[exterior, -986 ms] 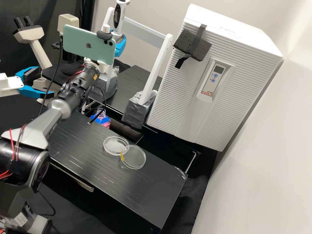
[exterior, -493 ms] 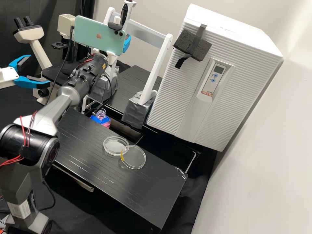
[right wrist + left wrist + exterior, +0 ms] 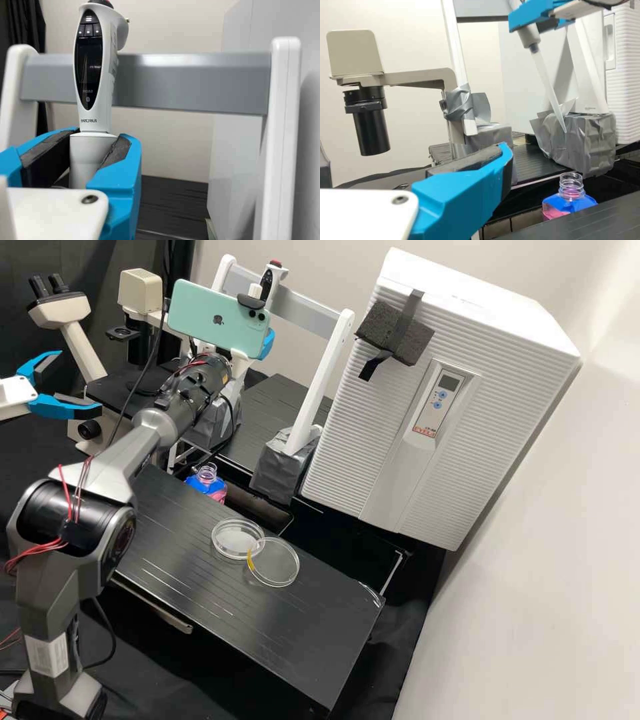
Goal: Use the pipette
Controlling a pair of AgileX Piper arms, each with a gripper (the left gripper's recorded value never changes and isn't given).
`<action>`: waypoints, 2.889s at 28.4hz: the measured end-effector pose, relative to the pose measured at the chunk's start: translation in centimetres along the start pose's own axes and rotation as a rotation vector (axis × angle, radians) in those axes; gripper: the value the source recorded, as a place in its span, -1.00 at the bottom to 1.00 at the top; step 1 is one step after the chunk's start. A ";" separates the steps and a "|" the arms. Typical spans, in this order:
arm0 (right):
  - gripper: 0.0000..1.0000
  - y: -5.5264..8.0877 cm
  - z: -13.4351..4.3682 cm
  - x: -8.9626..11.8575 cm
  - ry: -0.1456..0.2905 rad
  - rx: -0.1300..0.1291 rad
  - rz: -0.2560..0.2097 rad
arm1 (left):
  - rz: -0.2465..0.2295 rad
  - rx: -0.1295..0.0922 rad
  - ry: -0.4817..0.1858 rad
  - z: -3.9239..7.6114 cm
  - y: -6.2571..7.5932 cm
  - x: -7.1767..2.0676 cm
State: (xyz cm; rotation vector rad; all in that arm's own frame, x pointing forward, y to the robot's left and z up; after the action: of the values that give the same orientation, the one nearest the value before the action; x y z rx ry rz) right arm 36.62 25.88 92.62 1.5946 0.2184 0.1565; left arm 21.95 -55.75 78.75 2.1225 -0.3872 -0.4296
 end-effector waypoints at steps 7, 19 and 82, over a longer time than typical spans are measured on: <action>-1.00 0.1 0.3 0.1 -0.008 0.000 0.004 | 0.063 0.017 -0.012 -0.6 1.9 -0.78; -1.00 0.1 0.4 0.1 -0.011 -0.001 0.004 | 0.193 0.051 -0.047 -1.2 5.9 -0.86; 1.00 -1.2 2.2 -3.1 0.003 0.036 0.080 | 0.125 0.025 -0.092 -0.6 4.4 0.07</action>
State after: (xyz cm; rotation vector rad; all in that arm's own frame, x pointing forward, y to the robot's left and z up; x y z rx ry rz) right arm 34.03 23.02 91.41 1.6401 0.1605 0.2177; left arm 21.79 -57.71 82.74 2.0939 -0.5775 -0.4529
